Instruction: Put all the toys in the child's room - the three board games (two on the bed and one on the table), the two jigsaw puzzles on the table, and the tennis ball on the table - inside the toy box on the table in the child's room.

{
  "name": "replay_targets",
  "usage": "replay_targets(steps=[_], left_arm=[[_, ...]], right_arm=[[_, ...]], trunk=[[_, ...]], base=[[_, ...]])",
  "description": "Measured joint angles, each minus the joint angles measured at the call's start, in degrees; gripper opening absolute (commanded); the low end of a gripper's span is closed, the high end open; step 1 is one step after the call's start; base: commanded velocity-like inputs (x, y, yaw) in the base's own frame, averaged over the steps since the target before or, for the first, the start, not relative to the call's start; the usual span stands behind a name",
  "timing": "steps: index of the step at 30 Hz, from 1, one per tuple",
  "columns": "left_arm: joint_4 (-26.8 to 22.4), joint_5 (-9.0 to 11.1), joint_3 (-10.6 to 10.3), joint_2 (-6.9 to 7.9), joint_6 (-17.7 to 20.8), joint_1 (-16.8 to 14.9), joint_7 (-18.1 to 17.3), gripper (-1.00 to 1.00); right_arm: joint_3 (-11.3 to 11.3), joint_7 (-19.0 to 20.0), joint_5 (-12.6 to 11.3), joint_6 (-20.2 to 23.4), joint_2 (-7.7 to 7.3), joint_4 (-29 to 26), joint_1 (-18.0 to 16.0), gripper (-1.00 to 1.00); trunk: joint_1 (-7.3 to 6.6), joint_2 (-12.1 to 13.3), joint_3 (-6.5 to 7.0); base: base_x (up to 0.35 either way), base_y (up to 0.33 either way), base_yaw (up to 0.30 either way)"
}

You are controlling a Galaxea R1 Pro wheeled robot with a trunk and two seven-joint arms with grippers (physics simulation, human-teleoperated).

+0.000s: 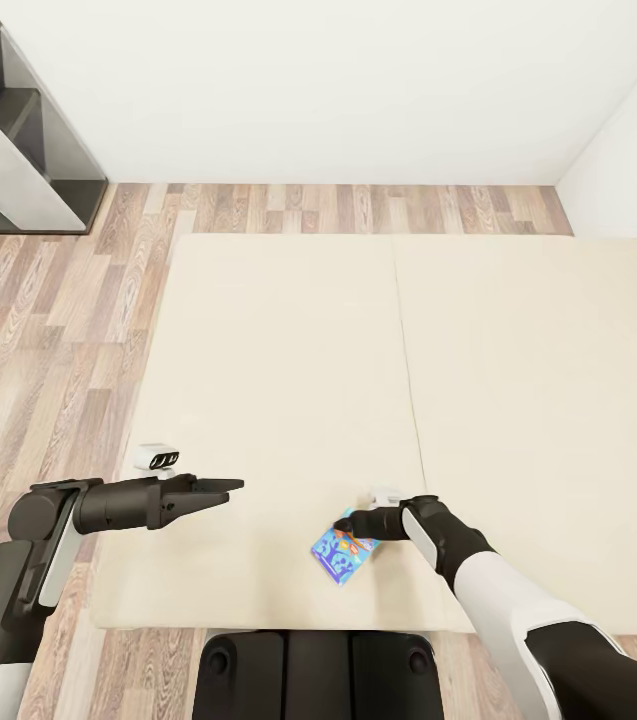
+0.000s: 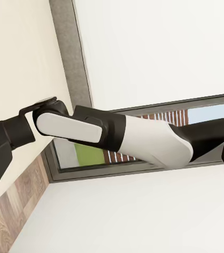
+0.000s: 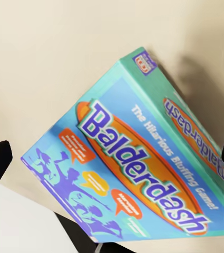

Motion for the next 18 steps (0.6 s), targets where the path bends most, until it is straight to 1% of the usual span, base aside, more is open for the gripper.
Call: replay_targets(steps=[11,18], left_arm=[[0.0,0.0,0.0,0.0,0.0,0.0,0.0,1.0],[0.0,0.0,-0.1,0.0,0.0,0.0,0.0,1.0]], right_arm=[[-0.1,0.1,0.0,0.2,-0.86,0.1,0.0,1.0],[0.0,0.1,0.0,0.0,-1.0,0.9,0.0,1.0]], trunk=[[0.0,0.0,0.0],[0.0,0.0,0.0]], base=[[0.0,0.0,0.0],[0.0,0.0,0.0]])
